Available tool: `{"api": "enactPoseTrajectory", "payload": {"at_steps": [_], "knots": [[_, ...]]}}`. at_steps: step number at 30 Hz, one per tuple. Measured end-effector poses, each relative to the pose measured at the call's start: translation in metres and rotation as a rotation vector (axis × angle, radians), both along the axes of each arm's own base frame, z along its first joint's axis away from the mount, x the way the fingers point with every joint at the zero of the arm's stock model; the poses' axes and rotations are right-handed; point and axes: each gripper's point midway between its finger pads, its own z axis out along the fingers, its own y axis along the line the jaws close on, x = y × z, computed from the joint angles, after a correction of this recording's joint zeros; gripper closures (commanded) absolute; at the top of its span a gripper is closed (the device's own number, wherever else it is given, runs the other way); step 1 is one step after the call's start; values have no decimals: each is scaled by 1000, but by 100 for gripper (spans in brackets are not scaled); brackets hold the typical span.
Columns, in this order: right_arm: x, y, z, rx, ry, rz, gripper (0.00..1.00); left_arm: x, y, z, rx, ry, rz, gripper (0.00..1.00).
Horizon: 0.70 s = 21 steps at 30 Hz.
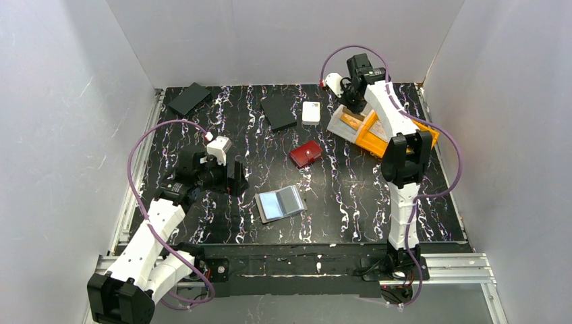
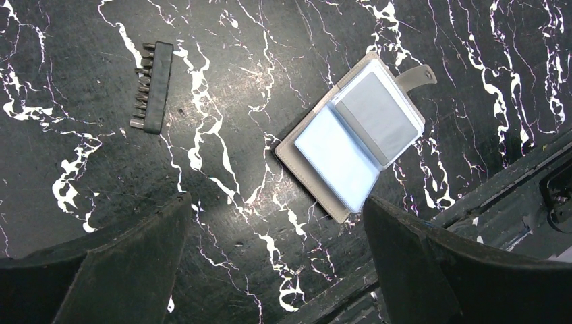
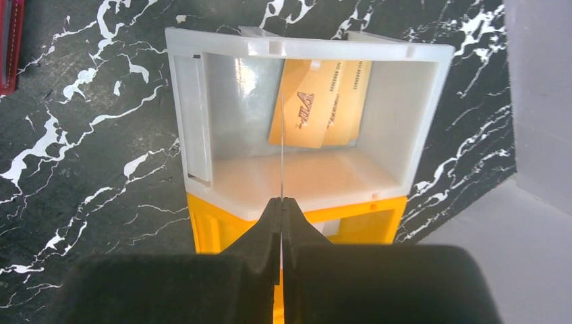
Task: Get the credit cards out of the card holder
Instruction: Place the credit card in the storage box.
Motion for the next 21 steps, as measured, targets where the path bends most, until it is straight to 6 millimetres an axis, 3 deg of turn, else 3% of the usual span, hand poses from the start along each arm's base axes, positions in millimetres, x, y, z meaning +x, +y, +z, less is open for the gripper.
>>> {"api": "enactPoseTrajectory", "payload": {"at_steps": [21], "knots": [[6,14,-77,33,139,6,99,1,2,-1,10,-3,7,2]]}}
